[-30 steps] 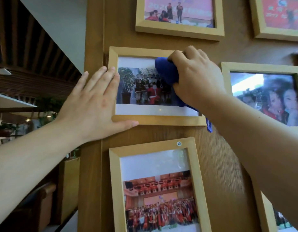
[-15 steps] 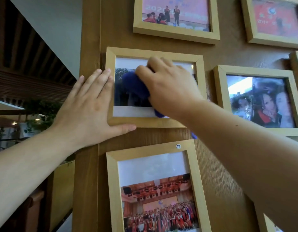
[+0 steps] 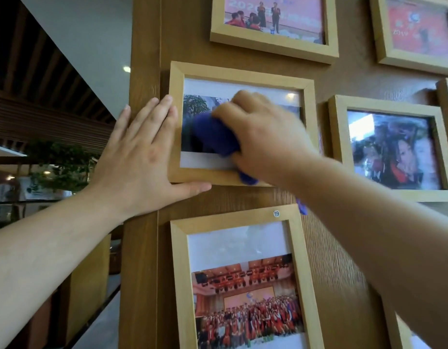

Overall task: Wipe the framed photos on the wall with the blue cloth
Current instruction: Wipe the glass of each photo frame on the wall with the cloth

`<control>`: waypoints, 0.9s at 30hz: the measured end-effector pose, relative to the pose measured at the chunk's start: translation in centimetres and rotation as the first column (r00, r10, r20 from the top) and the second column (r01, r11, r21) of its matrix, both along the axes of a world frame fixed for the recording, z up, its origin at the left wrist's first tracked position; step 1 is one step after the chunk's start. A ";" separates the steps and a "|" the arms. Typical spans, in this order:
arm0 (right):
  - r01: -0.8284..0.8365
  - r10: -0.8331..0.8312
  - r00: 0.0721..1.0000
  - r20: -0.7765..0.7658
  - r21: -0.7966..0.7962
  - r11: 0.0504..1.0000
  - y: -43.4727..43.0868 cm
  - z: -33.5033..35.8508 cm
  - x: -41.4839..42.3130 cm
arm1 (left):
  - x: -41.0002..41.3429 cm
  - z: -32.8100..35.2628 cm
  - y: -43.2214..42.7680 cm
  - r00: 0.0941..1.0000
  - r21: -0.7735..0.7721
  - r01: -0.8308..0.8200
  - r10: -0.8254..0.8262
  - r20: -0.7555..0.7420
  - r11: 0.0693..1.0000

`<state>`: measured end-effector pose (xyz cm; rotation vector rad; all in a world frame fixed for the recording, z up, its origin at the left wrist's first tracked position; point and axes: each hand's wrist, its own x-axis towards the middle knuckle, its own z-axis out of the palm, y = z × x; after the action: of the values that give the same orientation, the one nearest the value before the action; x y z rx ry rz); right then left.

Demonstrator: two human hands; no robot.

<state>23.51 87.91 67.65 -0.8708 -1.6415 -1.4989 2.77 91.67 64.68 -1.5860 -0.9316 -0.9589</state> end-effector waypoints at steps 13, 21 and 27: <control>0.140 -0.139 0.990 0.030 -0.077 0.987 -1.2 -2.8 5.7 | -0.6 0.1 0.3 0.999 0.002 0.000 0.001 -0.035 1.000; 0.150 -0.149 0.963 -0.226 -0.012 0.989 -0.8 -1.0 5.3 | -0.5 0.1 0.5 0.998 -0.005 -0.011 0.011 -0.054 1.000; 0.036 -0.037 0.981 -0.190 -0.007 0.999 -0.4 0.6 -0.9 | -0.6 0.2 0.5 0.999 0.009 -0.003 0.004 -0.053 1.000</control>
<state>22.58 87.56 68.21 -1.0186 -1.4957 -1.3919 2.19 92.18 64.86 -1.5939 -0.8919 -0.9135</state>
